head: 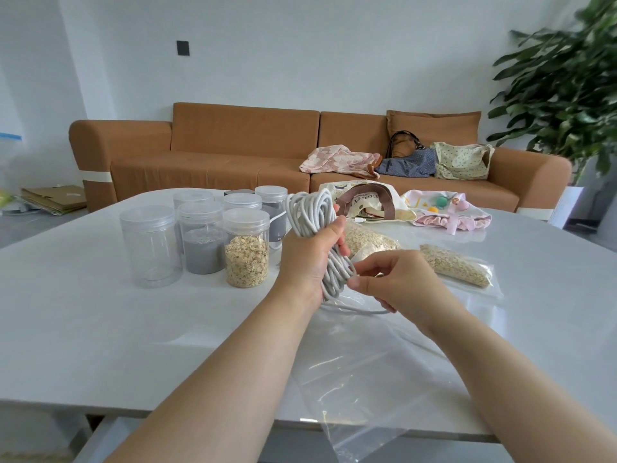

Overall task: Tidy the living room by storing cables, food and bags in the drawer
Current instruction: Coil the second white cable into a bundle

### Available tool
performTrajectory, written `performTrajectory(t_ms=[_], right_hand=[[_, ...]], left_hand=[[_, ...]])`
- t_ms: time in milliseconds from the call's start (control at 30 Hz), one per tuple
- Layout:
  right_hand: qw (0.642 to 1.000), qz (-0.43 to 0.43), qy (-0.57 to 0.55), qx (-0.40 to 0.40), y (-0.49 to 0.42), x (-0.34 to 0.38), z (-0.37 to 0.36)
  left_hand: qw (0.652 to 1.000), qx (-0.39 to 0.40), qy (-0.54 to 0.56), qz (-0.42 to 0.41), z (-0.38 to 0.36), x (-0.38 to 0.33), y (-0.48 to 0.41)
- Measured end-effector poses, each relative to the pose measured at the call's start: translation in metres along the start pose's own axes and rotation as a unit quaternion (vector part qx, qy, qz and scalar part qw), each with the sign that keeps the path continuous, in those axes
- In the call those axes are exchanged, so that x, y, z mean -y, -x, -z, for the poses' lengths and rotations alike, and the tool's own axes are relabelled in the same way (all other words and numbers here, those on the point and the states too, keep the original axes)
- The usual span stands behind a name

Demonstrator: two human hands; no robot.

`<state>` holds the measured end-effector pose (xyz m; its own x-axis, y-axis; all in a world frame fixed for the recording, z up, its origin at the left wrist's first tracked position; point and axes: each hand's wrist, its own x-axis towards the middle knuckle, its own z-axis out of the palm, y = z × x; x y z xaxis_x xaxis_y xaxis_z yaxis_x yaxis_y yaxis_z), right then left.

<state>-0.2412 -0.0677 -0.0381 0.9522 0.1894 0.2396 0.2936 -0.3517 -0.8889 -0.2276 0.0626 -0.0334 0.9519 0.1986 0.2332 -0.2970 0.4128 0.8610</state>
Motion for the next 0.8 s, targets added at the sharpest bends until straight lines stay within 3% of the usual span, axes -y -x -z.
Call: performTrajectory(t_ms=[133, 333, 467, 600, 800], right_hand=[[0.997, 0.032, 0.068, -0.001, 0.004, 0.001, -0.003], [0.995, 0.04, 0.086, -0.019, 0.003, 0.0, -0.003], [0.997, 0.036, 0.074, -0.001, 0.002, 0.003, -0.004], [0.995, 0.047, 0.089, 0.001, -0.002, 0.004, 0.006], [0.998, 0.045, -0.047, -0.027, -0.012, -0.003, 0.033]], left_hand=[[1.0, -0.004, -0.011, -0.002, -0.002, 0.001, 0.003], [0.995, -0.008, 0.049, 0.083, 0.0, 0.0, 0.002], [0.98, 0.042, 0.141, 0.132, 0.0, -0.008, 0.004], [0.97, 0.05, 0.201, 0.129, 0.006, -0.015, -0.001], [0.969, 0.049, 0.221, 0.103, 0.012, -0.017, -0.005]])
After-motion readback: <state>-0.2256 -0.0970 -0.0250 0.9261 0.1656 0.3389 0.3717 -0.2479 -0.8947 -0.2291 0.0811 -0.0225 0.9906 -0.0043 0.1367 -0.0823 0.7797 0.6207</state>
